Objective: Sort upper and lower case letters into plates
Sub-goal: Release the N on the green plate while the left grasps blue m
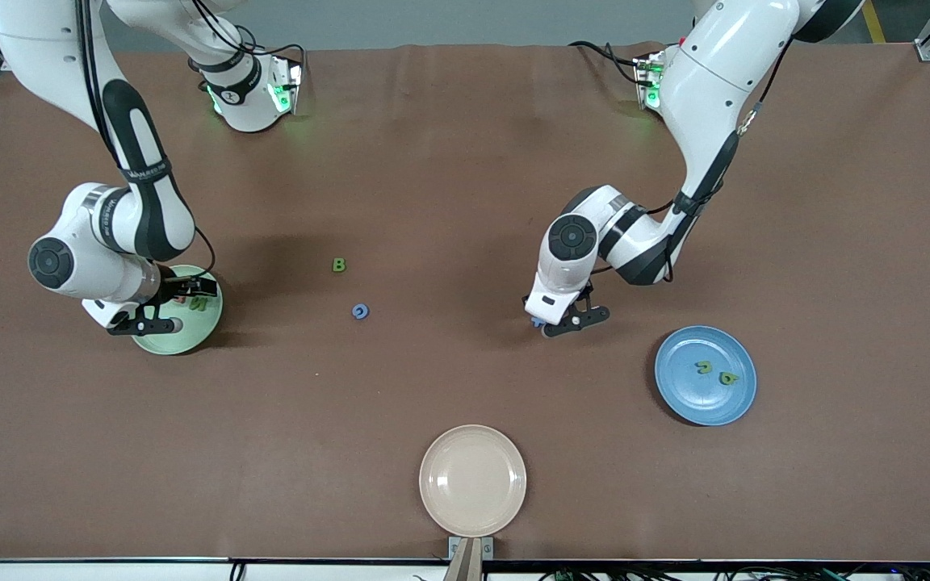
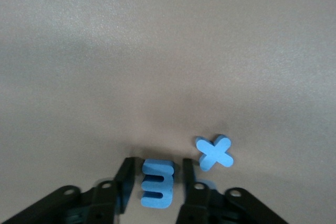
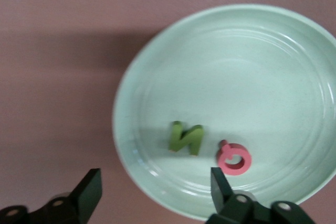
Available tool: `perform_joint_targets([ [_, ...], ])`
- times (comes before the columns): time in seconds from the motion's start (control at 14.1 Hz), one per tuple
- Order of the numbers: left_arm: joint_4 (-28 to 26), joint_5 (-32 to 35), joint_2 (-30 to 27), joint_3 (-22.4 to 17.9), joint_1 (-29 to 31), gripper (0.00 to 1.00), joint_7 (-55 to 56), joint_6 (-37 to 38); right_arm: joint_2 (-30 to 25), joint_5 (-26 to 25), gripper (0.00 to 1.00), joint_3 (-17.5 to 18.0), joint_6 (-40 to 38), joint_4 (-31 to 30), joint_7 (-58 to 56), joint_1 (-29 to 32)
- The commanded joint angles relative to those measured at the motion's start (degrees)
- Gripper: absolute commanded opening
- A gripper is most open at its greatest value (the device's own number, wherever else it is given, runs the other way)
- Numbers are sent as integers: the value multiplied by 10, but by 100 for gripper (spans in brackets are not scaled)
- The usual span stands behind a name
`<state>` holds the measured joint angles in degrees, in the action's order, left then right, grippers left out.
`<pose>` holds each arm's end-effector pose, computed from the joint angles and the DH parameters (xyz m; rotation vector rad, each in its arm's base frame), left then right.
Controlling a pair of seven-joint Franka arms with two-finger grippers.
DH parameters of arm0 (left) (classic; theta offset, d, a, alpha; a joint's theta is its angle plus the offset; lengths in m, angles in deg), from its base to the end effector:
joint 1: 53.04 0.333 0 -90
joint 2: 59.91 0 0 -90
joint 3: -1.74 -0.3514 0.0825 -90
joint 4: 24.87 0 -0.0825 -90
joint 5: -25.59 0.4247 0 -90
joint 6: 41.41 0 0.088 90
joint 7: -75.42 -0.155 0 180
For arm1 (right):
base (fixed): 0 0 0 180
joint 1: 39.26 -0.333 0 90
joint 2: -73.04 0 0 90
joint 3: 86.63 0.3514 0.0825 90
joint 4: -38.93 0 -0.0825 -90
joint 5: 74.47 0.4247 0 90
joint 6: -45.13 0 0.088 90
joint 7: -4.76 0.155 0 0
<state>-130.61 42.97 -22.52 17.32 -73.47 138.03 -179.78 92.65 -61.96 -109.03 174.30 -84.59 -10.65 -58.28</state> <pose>0.5580 -0.3890 0.1243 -3.0570 -0.4320 0.0114 0.5687 -0.0264 0.1884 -3.0672 -0.0928 0.3102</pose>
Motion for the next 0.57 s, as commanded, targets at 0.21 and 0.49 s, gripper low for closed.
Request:
perform_joint_targets([
  [0.21, -1, 10, 4, -1, -2, 24, 11, 4, -62, 11, 100, 0, -22, -15, 4, -101],
  [0.49, 9, 8, -23, -3, 16, 1, 6, 13, -57, 17, 100, 0, -12, -15, 90, -182],
])
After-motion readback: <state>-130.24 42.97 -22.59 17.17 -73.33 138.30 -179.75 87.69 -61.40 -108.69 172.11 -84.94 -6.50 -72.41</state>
